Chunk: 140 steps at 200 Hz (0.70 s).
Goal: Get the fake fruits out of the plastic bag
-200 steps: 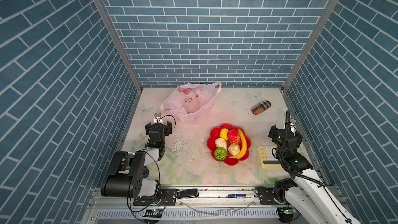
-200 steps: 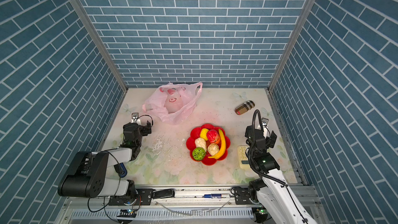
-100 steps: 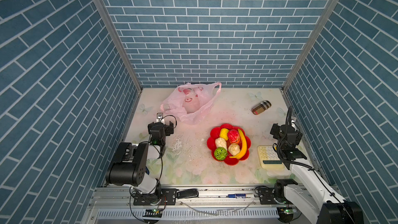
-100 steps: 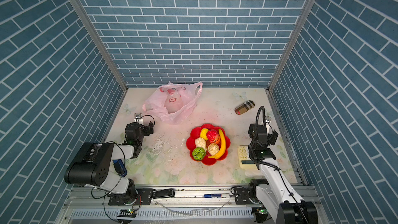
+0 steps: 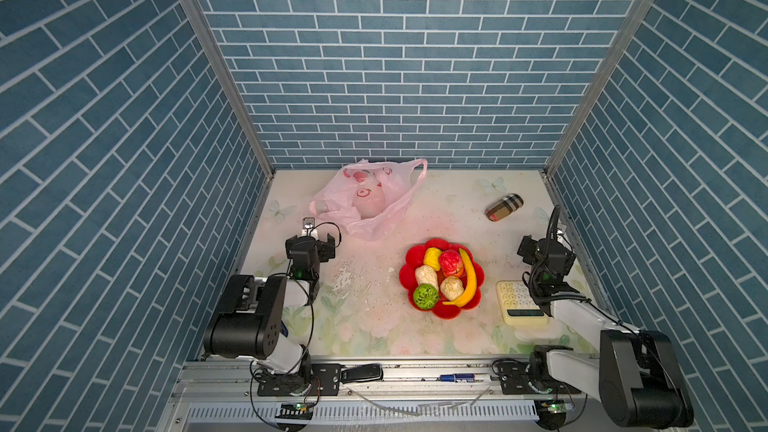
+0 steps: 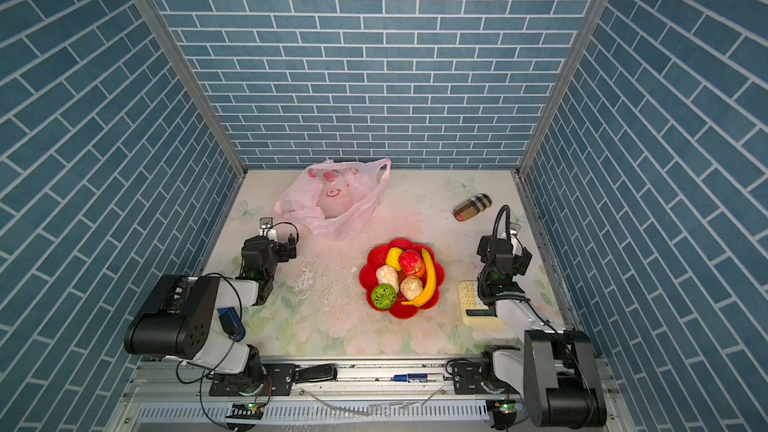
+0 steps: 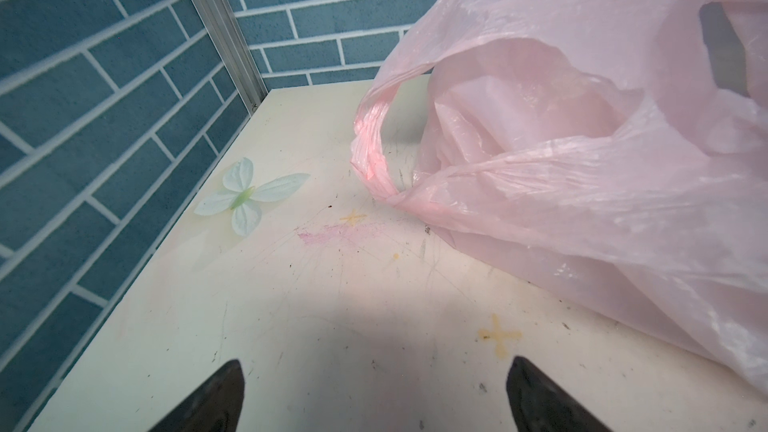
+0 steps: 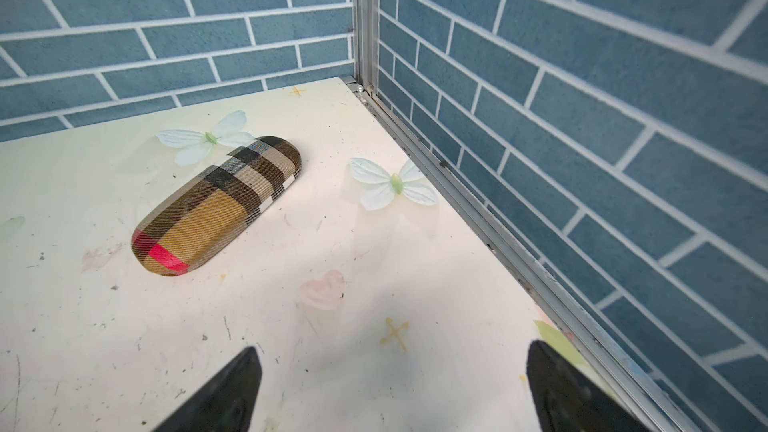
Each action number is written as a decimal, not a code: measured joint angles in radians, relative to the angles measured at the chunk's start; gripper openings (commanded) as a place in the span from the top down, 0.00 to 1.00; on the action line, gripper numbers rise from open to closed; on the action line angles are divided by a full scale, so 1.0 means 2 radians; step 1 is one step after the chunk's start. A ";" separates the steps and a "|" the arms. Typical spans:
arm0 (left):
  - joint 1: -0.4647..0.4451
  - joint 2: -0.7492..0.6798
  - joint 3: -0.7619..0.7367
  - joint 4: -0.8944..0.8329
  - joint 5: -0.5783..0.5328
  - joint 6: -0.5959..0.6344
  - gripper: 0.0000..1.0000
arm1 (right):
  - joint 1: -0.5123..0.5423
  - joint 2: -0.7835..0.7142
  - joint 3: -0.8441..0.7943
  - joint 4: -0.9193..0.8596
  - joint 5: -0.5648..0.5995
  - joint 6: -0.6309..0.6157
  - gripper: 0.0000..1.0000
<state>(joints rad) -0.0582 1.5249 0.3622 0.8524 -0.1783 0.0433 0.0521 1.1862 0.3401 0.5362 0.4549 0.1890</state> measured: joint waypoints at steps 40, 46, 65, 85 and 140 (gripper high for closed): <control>0.000 0.000 0.000 0.000 0.000 0.000 0.01 | -0.004 0.046 0.000 0.044 -0.021 -0.004 0.01; 0.000 0.000 0.000 0.000 0.000 0.000 0.01 | -0.004 0.051 0.000 0.049 -0.024 -0.004 0.01; 0.000 0.000 0.000 0.000 0.000 0.000 0.01 | -0.007 0.062 0.000 0.063 -0.031 -0.006 0.01; 0.000 0.000 0.000 0.000 0.000 0.000 0.01 | -0.010 0.071 0.001 0.069 -0.040 -0.007 0.01; 0.000 0.000 0.000 0.000 0.000 0.000 0.01 | -0.024 0.097 0.001 0.110 -0.066 -0.020 0.01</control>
<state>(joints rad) -0.0582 1.5249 0.3622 0.8524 -0.1780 0.0433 0.0048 1.3796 0.3412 0.7555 0.3222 0.1493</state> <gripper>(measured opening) 0.994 0.991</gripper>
